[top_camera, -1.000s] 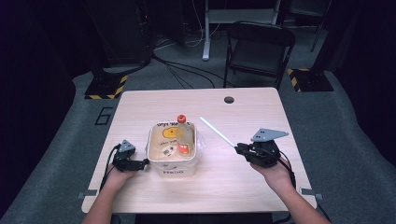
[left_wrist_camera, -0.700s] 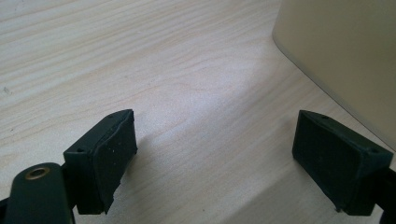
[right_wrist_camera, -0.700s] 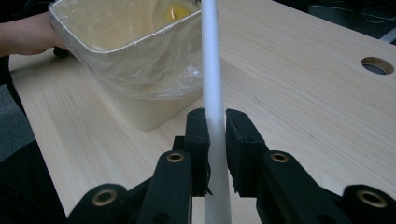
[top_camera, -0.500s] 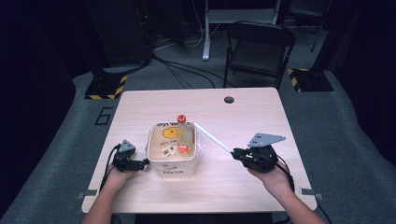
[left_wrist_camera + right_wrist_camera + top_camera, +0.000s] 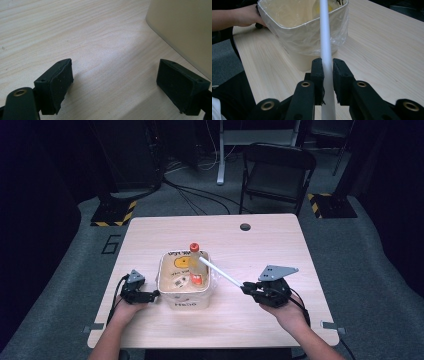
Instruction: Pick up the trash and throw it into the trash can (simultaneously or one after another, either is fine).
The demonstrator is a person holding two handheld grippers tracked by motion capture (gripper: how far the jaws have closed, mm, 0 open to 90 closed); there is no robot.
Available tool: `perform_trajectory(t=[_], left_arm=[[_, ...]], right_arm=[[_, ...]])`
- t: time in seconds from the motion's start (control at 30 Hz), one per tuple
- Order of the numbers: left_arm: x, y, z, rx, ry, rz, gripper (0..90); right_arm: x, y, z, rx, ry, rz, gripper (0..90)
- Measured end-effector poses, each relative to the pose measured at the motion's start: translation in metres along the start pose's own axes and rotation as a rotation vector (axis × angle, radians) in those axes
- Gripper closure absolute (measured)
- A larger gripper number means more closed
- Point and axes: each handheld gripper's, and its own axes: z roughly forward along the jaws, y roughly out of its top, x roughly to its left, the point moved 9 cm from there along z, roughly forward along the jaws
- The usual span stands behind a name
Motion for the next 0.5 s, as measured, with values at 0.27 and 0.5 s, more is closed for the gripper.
perform_trajectory(t=[0.27, 0.5], left_arm=[[0.000, 0.000, 0.000, 0.001, -0.001, -0.001, 13.5], [0.000, 0.000, 0.000, 0.000, 0.000, 0.000, 13.6]], right_arm=[[0.009, 0.008, 0.009, -0.004, 0.025, -0.017, 78.7], [0.017, 0.014, 0.019, 0.000, 0.042, -0.034, 78.7]])
